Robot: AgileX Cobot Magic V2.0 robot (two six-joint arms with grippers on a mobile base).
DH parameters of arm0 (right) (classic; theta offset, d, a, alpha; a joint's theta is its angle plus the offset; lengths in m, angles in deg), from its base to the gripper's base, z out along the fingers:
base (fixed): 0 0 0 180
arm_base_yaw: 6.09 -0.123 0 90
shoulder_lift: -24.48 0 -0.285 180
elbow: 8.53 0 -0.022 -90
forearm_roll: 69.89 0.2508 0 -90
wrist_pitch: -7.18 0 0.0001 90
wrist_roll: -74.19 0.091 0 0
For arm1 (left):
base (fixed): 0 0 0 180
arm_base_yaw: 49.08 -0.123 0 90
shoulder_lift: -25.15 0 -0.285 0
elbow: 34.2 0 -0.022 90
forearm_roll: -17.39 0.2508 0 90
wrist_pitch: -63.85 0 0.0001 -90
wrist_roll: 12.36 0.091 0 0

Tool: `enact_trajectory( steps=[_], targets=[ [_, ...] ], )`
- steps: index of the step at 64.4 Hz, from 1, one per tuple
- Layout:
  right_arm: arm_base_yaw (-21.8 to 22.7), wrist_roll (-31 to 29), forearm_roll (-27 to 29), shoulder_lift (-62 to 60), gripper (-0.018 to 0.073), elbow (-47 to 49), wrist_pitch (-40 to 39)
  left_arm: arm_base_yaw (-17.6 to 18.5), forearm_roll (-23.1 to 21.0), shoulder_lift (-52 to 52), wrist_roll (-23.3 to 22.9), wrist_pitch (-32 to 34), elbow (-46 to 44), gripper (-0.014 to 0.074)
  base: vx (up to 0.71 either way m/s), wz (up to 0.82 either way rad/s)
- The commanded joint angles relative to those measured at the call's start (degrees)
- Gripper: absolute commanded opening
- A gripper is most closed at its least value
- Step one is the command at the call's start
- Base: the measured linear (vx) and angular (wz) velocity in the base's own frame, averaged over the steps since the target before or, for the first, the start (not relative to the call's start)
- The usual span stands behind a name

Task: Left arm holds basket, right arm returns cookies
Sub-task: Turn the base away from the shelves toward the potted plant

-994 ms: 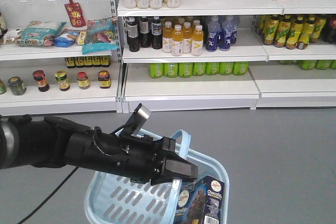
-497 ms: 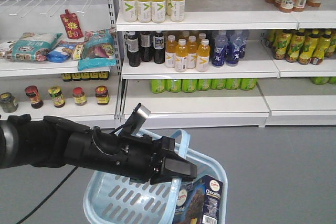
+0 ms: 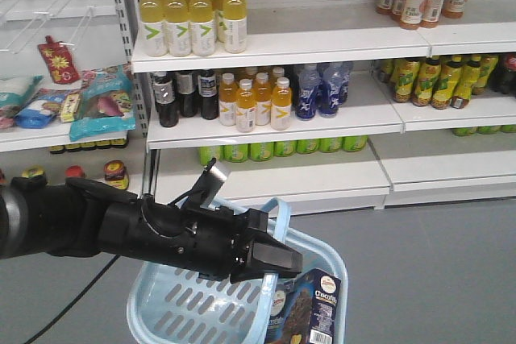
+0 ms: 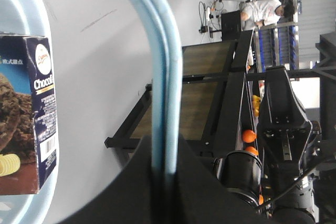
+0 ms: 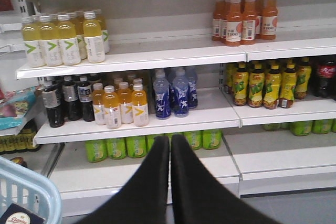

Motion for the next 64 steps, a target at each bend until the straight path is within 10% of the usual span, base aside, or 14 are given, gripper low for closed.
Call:
enact_trajectory(
  steps=[1,64],
  targets=[
    [-0.1,-0.3,-0.2,-0.6,-0.0009,-0.1,-4.2,0.1,-4.2,-3.1,0.5,-4.0,-1.5,-0.0006,0.22,-0.32],
    [-0.1,-0.3,-0.2,-0.6,-0.0009,-0.1,-4.2,0.1,-4.2,-3.1,0.5,-4.0,-1.5,-0.0006,0.18,-0.56]
  ],
)
